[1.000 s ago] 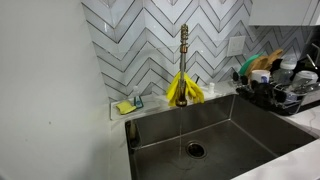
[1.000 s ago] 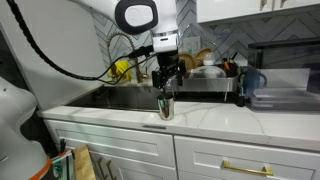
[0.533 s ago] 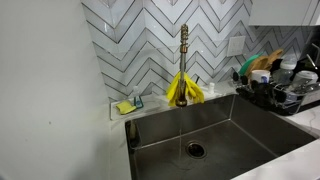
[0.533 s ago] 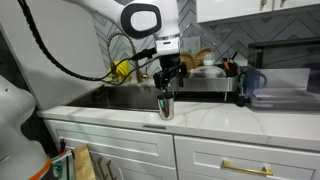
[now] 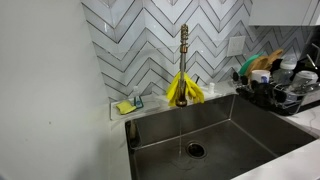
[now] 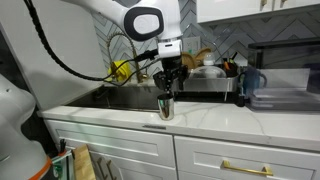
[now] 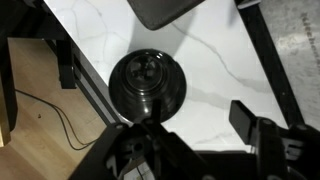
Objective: Put the contents of the silver cup into the sink
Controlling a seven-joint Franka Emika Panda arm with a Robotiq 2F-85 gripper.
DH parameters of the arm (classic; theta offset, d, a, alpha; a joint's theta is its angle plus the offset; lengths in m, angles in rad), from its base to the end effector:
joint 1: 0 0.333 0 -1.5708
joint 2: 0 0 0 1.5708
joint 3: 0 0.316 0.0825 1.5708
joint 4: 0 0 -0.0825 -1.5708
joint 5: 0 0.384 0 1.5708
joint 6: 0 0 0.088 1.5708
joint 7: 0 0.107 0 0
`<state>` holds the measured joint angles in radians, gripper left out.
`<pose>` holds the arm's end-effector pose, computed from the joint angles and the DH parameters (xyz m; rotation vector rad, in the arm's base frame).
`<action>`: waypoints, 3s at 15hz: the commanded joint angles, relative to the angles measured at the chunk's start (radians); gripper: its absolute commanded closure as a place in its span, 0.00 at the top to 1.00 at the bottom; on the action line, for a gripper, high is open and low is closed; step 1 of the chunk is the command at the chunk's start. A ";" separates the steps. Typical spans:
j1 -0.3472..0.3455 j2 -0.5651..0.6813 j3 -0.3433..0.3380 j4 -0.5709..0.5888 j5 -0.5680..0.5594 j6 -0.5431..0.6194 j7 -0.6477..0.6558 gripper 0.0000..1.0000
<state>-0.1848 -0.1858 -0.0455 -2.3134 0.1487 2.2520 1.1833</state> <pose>0.4809 -0.1090 0.4308 -2.1724 2.0236 -0.0749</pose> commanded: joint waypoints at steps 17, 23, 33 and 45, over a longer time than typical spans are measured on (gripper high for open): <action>0.031 0.045 -0.012 0.003 0.025 0.009 0.037 0.25; 0.031 0.048 -0.013 0.002 0.024 0.009 0.040 0.00; 0.067 -0.046 0.035 -0.006 -0.079 -0.076 0.068 0.01; 0.129 -0.192 0.154 0.005 -0.171 -0.140 0.064 0.04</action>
<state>-0.0534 -0.3791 0.1069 -2.3105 -0.0230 2.1153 1.2486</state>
